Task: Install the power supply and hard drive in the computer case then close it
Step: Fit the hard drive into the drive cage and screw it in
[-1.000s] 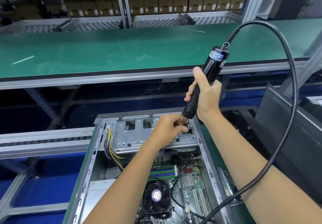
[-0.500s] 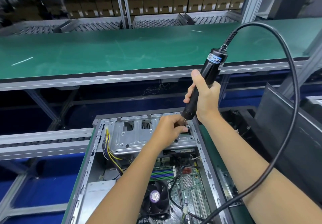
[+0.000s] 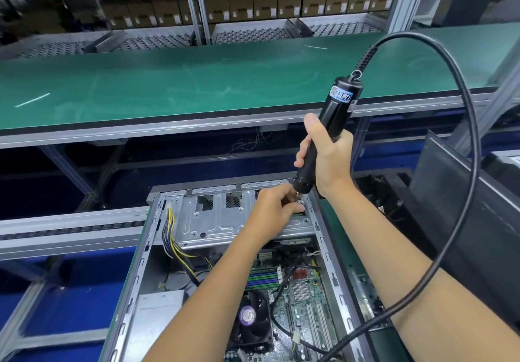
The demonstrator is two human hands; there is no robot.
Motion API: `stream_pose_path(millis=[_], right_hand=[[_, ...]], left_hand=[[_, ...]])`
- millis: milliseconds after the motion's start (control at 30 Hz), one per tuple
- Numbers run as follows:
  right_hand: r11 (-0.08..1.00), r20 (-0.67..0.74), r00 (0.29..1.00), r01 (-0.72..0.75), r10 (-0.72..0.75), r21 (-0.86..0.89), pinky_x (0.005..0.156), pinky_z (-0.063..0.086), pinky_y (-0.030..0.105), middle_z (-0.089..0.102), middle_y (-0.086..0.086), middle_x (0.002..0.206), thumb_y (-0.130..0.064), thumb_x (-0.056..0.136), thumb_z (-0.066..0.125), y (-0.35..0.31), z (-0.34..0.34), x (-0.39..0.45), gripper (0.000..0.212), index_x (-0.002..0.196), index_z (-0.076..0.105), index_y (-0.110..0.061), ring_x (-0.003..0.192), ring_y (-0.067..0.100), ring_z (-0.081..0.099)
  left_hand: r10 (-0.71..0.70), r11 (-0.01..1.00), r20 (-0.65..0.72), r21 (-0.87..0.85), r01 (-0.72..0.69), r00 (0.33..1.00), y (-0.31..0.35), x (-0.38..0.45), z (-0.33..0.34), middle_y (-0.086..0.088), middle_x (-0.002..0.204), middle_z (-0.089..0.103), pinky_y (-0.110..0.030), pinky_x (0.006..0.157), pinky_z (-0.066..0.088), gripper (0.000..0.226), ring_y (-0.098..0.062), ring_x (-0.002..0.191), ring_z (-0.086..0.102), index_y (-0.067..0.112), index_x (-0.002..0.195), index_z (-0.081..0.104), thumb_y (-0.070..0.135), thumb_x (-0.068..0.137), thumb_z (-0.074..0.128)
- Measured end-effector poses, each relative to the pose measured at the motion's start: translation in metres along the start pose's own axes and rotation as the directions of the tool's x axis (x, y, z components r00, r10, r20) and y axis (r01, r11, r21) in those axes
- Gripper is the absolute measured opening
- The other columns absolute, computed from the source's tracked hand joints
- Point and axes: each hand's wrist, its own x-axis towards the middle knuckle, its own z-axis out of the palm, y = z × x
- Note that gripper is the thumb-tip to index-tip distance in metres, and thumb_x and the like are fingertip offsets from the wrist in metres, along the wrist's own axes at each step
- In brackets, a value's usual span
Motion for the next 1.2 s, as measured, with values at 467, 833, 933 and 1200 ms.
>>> stream_pose_path(millis=[467,833,933,1200], right_hand=[[1.0,0.017,1.0,-0.013,0.013,-0.013,0.047,0.046,0.031,0.052,0.005,0.05,-0.043,0.083,0.071,-0.002,-0.006,-0.001,0.03,0.069,0.056,-0.021,0.039,0.021,0.048],[0.994,-0.089,0.993,-0.07,0.077,0.082,0.046,0.045,0.029,0.052,0.004,0.05,-0.046,0.078,0.073,0.007,-0.013,0.0,0.036,0.068,0.056,-0.016,0.04,0.019,0.049],[0.996,-0.057,0.996,-0.064,0.067,0.061,0.046,0.045,0.029,0.052,0.003,0.05,-0.046,0.079,0.073,0.008,-0.011,-0.002,0.038,0.07,0.054,-0.015,0.04,0.019,0.049],[0.998,-0.031,0.999,-0.029,0.031,0.056,0.045,0.045,0.03,0.052,0.004,0.05,-0.043,0.08,0.073,0.002,-0.011,0.003,0.028,0.064,0.058,-0.024,0.039,0.02,0.047]], left_hand=[[-0.025,0.988,-0.036,-0.153,0.019,0.999,0.003,-0.006,0.004,0.01,0.068,0.055,-0.011,0.06,0.042,0.031,0.005,0.057,0.046,0.029,0.072,0.057,0.009,0.071,0.081],[-0.1,0.966,0.024,-0.235,0.103,0.995,0.004,-0.009,-0.003,0.005,0.077,0.062,-0.029,0.074,0.054,0.02,-0.006,0.069,0.058,0.018,0.085,0.066,-0.001,0.079,0.072],[-0.071,0.975,0.022,-0.208,0.074,0.997,0.004,-0.009,-0.001,0.009,0.076,0.061,-0.016,0.069,0.05,0.028,0.005,0.067,0.056,0.025,0.081,0.063,-0.002,0.08,0.069],[-0.052,0.984,-0.072,-0.171,0.039,0.996,0.01,-0.015,-0.004,0.008,0.082,0.061,-0.03,0.071,0.051,0.013,-0.007,0.072,0.054,0.019,0.089,0.064,0.01,0.083,0.07]])
